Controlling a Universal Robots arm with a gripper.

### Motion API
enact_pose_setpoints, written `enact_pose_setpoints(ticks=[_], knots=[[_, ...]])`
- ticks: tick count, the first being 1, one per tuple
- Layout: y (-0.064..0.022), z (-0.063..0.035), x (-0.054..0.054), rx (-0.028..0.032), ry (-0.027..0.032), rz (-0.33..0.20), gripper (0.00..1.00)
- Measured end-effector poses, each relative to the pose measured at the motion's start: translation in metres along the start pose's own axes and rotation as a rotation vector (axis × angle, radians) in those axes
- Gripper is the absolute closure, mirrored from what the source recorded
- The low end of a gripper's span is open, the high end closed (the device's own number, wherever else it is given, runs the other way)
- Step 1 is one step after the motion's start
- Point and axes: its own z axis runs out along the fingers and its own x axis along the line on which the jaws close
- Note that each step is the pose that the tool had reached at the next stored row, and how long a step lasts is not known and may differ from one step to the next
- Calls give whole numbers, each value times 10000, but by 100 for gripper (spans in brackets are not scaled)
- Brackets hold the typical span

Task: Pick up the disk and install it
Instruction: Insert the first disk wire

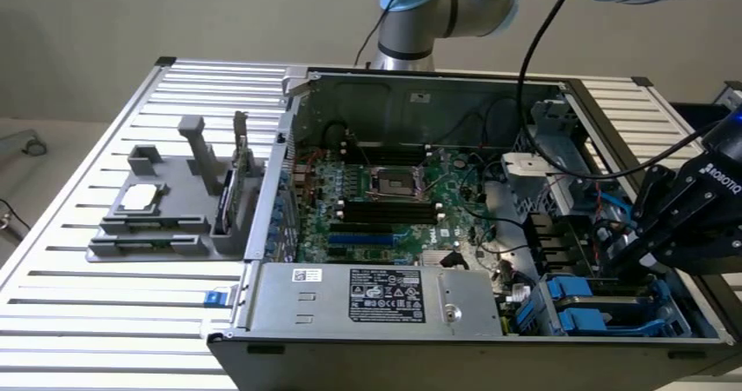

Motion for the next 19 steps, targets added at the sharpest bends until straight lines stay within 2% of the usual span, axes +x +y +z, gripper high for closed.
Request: enact_pose_setpoints(ticks=[19], knots=[[91,29,31,188,-56,-36,84]])
